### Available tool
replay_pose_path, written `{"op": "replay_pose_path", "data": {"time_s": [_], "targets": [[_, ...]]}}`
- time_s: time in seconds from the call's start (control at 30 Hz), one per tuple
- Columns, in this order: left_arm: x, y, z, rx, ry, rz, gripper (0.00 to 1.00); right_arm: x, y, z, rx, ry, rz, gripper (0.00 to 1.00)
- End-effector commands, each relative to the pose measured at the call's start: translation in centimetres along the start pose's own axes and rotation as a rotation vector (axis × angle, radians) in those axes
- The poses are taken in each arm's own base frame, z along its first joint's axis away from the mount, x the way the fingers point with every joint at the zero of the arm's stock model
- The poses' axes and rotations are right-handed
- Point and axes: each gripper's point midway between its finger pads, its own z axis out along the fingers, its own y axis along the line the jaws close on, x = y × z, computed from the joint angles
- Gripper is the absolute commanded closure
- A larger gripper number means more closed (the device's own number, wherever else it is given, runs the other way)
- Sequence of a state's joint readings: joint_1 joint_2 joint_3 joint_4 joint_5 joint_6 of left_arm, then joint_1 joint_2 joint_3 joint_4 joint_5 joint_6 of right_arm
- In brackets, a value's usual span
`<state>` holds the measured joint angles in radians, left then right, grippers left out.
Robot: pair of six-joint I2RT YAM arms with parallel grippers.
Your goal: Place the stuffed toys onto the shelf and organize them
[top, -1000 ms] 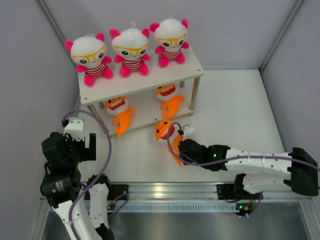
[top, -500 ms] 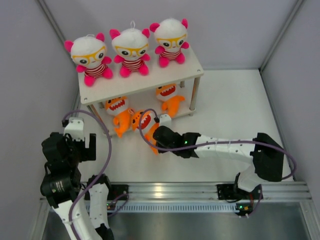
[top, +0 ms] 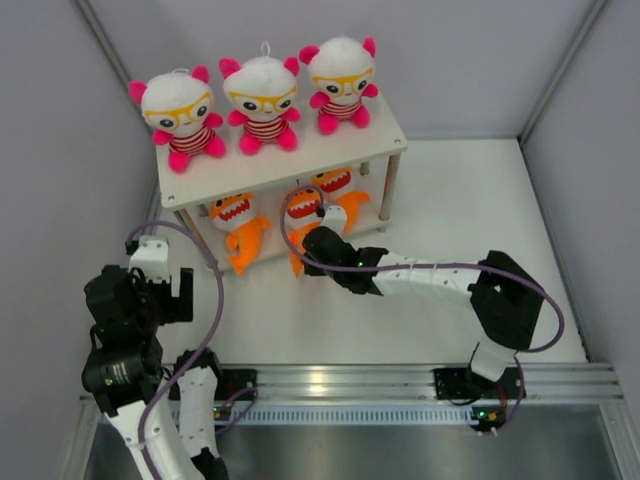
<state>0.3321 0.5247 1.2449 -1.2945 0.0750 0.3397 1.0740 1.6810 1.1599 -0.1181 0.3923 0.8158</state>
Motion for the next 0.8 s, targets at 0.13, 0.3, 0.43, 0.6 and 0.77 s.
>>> {"op": "replay_pose_path", "data": {"time_s": [0.13, 0.3, 0.43, 0.6, 0.77], "targets": [[-0.9, 0.2, 0.1, -0.010, -0.047, 0.013, 0.02, -6.3, 3.1, 2.2, -0.015, -0.187, -0.038, 1.00], [-0.7, 0.2, 0.2, -0.008, -0.043, 0.015, 0.02, -5.8, 2.3, 4.1, -0.030, -0.131, 0.067, 1.00], [-0.8, 0.2, 0.1, -0.008, -0.046, 0.016, 0.02, -5.0, 1.7, 6.0, -0.004, -0.119, 0.048, 1.00], [-0.6, 0.3, 0.3, -0.013, -0.037, 0.020, 0.02, -4.6, 2.1, 6.9, -0.025, -0.116, 0.040, 1.00], [-0.4, 0.0, 0.5, -0.001, -0.031, 0.018, 0.02, -4.7, 2.6, 6.9, -0.045, -0.112, 0.041, 1.00]]}}
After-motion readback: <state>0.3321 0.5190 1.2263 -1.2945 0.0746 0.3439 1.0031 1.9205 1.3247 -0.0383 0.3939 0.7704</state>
